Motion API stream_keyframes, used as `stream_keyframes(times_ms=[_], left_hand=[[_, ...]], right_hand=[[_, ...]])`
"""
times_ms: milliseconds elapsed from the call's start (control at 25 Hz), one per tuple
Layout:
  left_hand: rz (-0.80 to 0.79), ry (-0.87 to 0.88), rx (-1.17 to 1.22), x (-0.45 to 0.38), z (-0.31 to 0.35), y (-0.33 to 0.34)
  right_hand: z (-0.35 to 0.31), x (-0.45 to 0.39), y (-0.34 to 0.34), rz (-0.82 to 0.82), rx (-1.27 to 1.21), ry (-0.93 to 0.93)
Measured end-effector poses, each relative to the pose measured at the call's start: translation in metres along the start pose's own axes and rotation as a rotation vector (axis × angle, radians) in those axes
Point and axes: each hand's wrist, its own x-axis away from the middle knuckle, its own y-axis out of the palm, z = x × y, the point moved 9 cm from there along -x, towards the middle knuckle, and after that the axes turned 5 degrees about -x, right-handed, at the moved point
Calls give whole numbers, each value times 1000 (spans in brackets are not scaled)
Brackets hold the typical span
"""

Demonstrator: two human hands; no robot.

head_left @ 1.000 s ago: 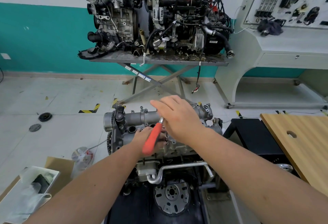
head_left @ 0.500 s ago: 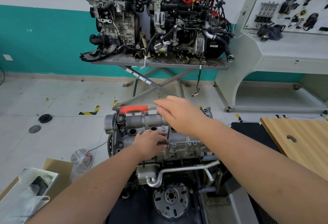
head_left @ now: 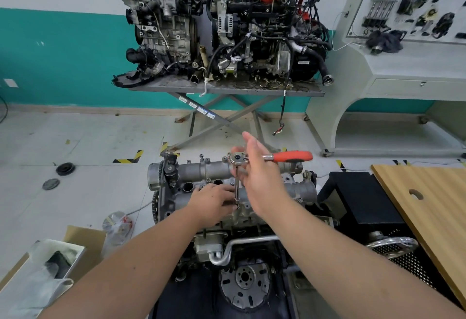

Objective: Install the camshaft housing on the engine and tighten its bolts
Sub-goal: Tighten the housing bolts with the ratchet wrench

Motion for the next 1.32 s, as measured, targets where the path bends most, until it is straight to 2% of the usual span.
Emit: stream_keyframes(times_ms=[80, 240, 360, 440, 520, 640, 720, 800, 920, 1000, 1040, 1120, 1200, 1280, 1320], left_hand=[[7, 16, -18, 1, 1, 0], [65, 11, 49, 0, -2, -1], [156, 168, 165, 2, 9, -8], [367, 237, 45, 10, 19, -28], [495, 225, 37, 17, 22, -41], [345, 164, 36, 10, 18, -28], [133, 33, 2, 2, 4, -10], [31, -28, -35, 0, -2, -1], [1, -34, -22, 0, -2, 3], [3, -47, 8, -1, -5, 4], [10, -43, 9, 0, -4, 2], [4, -35, 1, 0, -2, 2], [-10, -29, -21, -2, -2, 4], [-3, -29, -27, -1, -2, 2], [3, -28, -23, -1, -1, 1]], right_hand=[[-4, 9, 3, -57, 314, -182], [-40, 30, 24, -98, 838, -915], [-50, 35, 46, -171, 1184, -1179], [-48, 34, 54, -242, 1344, -1171], [-41, 31, 59, -332, 1449, -1085], [-38, 29, 61, -476, 1545, -974], [-42, 21, 60, -493, 1623, -908], [-45, 13, 61, -472, 1644, -812], [-51, -9, 57, -335, 1577, -534], [-52, -23, 42, -223, 1363, -246], [-47, -26, 31, -186, 1125, -66], [-24, -16, 23, -152, 472, 253], [-8, -8, 21, -100, -13, 340], [1, -7, 16, -4, -271, 301], [2, -7, 14, 33, -326, 257]])
